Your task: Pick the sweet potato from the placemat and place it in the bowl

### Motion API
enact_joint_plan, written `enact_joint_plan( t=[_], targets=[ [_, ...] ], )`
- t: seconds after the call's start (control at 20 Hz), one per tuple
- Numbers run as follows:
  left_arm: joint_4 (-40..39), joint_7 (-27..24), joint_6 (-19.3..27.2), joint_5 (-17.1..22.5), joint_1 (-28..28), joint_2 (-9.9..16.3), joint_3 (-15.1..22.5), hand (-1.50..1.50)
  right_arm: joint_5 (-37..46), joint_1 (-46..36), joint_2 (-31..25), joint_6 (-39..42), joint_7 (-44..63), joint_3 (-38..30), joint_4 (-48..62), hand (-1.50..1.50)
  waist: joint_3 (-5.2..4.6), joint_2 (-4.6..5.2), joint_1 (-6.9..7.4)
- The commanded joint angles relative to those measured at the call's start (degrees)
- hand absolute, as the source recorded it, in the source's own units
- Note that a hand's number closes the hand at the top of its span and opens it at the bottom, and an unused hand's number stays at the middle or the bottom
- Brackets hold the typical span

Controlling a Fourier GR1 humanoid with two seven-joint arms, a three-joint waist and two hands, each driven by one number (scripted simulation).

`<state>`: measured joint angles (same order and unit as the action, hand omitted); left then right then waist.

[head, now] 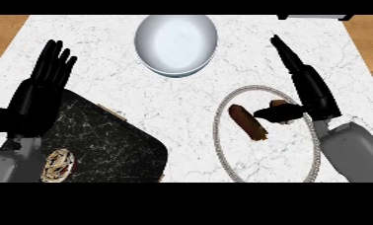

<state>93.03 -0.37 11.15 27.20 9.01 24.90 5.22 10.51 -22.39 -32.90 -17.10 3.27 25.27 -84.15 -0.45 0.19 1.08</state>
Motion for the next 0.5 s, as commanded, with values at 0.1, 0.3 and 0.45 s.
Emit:
enact_joint_plan(
  t=[0.1,0.3,0.45],
  targets=[
    [-4.5,-2.5,-6.3,2.7,-0.6,-0.4,-2.3,0.00,15.1,-7.7,4.2,-4.7,4.7,3.9,3.8,-1.50,0.37,-0.09,-0.54],
    [-2.5,-2.6,-6.4,2.3,-4.1,-0.9,-1.1,0.00,23.5,-13.7,1.0,5.2,19.3,9.9,1.0,-1.50,0.20,-0.67,-0.52],
    [-3.0,-2.3,-7.1,2.2,-2.7,0.0,-1.5,0.00,20.6,-20.5,0.1,20.1,25.4,11.1,6.8,-1.50,0.06,-0.40,0.73]
  ],
)
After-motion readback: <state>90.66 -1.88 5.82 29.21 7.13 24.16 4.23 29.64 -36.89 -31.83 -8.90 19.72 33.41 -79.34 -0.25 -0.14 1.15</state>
